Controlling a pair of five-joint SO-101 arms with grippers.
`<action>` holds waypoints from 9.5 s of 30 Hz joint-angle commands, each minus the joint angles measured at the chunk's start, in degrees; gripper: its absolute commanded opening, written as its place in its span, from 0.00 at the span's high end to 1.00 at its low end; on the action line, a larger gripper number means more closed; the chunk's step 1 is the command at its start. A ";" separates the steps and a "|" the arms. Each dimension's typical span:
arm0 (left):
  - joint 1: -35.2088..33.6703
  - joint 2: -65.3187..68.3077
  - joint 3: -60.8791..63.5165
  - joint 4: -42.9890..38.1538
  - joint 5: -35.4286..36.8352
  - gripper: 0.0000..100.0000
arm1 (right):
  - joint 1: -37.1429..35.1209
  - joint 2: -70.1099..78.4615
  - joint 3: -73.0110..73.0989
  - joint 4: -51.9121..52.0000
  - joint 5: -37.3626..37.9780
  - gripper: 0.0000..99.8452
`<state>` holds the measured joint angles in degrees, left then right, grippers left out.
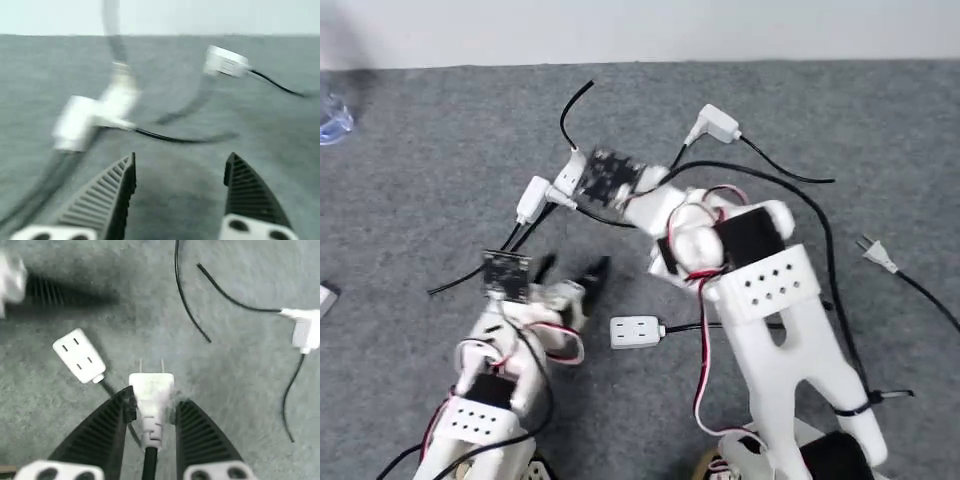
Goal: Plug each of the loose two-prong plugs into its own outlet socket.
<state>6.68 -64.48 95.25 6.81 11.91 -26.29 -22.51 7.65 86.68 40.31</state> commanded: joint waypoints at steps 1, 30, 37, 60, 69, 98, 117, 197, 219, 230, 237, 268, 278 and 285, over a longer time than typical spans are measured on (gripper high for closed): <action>-12.84 -0.53 0.57 -0.88 -3.60 0.73 | -1.01 -1.36 -0.62 6.37 3.34 0.99; -28.92 -0.44 0.92 9.85 -27.87 0.73 | -14.55 27.91 -0.88 -2.15 18.64 0.99; -29.01 -0.44 0.92 9.85 -27.78 0.73 | -14.29 32.40 -0.88 -3.38 20.57 0.99; -24.26 -0.44 0.92 11.78 -27.43 0.73 | 5.93 37.58 -7.65 -10.68 25.23 0.99; -24.44 -0.44 0.92 11.87 -27.43 0.73 | 6.37 43.30 -4.31 -12.44 28.84 0.99; -24.53 -0.44 0.92 11.78 -27.43 0.73 | 2.86 43.91 -3.87 -9.80 29.10 0.95; -24.62 -0.44 0.92 11.78 -27.43 0.73 | 2.15 48.66 -2.20 -12.09 29.19 0.92; -24.53 -0.44 0.92 11.87 -27.43 0.73 | -1.89 48.31 -13.54 -3.65 27.52 0.85; -24.44 -0.44 0.92 11.87 -27.43 0.73 | -0.04 47.96 -2.20 -15.43 29.98 0.99; -12.31 -0.53 0.92 7.12 -19.52 0.73 | -2.15 24.04 -3.16 -4.53 22.24 0.99; 3.08 -0.53 0.92 -6.07 5.19 0.73 | -2.51 9.98 -2.29 -0.04 13.36 0.99; 9.93 -0.53 -0.13 -6.24 33.85 0.56 | -4.97 1.80 -1.93 0.22 11.08 0.99; 10.29 -0.53 -0.13 -6.15 33.85 0.56 | -9.89 -9.10 -5.19 8.13 10.99 0.99; 9.85 -0.53 0.13 -6.15 33.76 0.56 | -6.99 -7.78 -1.41 4.79 11.43 0.99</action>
<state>17.05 -64.48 96.66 1.89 45.32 -35.69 -30.51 5.98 93.71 50.77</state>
